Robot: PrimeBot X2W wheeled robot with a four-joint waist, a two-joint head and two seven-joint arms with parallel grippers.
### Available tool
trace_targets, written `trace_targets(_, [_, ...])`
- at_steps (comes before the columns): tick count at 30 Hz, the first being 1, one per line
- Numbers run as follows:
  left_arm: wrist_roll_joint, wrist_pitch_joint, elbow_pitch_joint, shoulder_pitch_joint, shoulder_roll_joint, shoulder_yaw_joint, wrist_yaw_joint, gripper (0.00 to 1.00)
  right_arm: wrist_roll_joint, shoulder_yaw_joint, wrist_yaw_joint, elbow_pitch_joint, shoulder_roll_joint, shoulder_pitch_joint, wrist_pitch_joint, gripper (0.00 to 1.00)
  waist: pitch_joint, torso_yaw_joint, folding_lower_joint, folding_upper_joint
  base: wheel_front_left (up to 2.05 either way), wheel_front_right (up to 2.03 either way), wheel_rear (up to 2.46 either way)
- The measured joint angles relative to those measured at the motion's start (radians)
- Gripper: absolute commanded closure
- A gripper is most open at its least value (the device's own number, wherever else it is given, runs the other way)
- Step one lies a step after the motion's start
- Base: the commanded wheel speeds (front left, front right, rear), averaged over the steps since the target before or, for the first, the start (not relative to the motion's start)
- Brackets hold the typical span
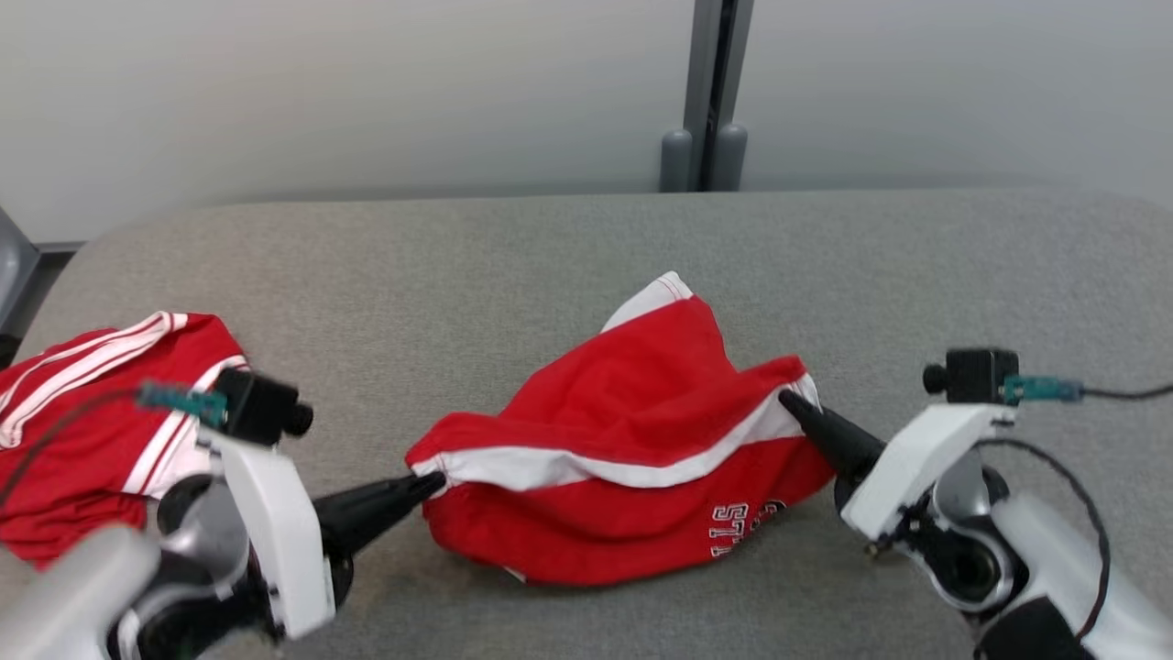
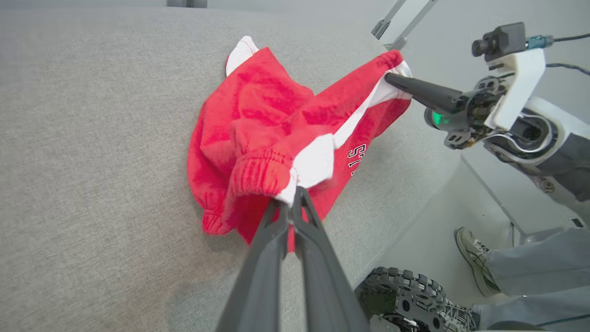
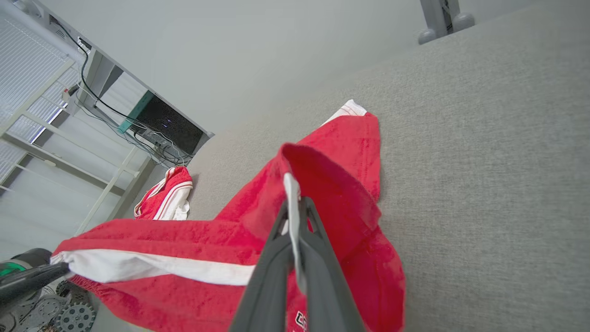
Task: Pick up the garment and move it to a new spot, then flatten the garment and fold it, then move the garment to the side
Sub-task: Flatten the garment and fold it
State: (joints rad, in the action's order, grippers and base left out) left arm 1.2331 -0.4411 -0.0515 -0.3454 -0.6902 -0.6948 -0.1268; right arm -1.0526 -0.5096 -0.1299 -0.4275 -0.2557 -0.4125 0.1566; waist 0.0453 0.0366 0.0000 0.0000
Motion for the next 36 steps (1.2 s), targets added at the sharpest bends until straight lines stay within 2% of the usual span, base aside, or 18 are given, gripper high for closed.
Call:
trace_targets(4, [0.151, -0.187, 0.010, -0.145, -0.036, -0.012, -0.003, 1.00, -0.117, -0.011, 0.000, 0.021, -0.016, -0.094, 0.136, 1.00, 0.039, -0.021, 0.0000, 0.0000, 0.00, 0.00, 0.00])
trace_targets(7, [0.217, -0.303, 0.045, -0.248, -0.083, -0.002, -0.003, 1.00, -0.179, -0.012, 0.000, 0.012, -0.027, -0.183, 0.247, 1.00, 0.081, -0.036, 0.0000, 0.0000, 0.00, 0.00, 0.00])
trace_targets(11, [0.266, -0.416, 0.108, -0.392, -0.113, 0.027, -0.003, 1.00, -0.241, 0.016, 0.000, -0.008, -0.026, -0.325, 0.355, 1.00, 0.152, -0.053, 0.0000, 0.0000, 0.00, 0.00, 0.00])
trace_targets(13, [0.273, -0.448, 0.138, -0.476, -0.124, 0.049, -0.003, 1.00, -0.253, 0.037, 0.000, -0.011, -0.012, -0.413, 0.374, 1.00, 0.194, -0.061, 0.0000, 0.0000, 0.00, 0.00, 0.00])
trace_targets(19, [0.300, -0.515, 0.197, -0.690, -0.144, 0.114, -0.003, 1.00, -0.330, 0.114, 0.000, -0.029, 0.089, -0.652, 0.396, 1.00, 0.327, -0.083, 0.0000, 0.0000, 0.00, 0.00, 0.00])
trace_targets(24, [0.271, -0.576, 0.299, -0.863, -0.168, 0.137, -0.003, 1.00, -0.286, 0.134, 0.000, -0.084, 0.122, -0.853, 0.372, 1.00, 0.430, -0.102, 0.0000, 0.0000, 0.00, 0.00, 0.00])
trace_targets(27, [0.204, -0.586, 0.346, -0.970, -0.174, 0.131, -0.003, 1.00, -0.221, 0.144, 0.000, -0.151, 0.123, -0.963, 0.333, 1.00, 0.484, -0.112, 0.0000, 0.0000, 0.00, 0.00, 0.00])
trace_targets(30, [0.138, -0.564, 0.380, -1.080, -0.149, 0.124, -0.003, 1.00, -0.155, 0.147, 0.000, -0.220, 0.125, -1.067, 0.294, 1.00, 0.530, -0.119, 0.0000, 0.0000, 0.00, 0.00, 0.00])
trace_targets(36, [0.016, -0.404, 0.386, -1.244, -0.080, 0.073, -0.003, 1.00, -0.070, 0.175, 0.000, -0.306, 0.149, -1.240, 0.190, 1.00, 0.590, -0.126, 0.0000, 0.0000, 0.00, 0.00, 0.00])
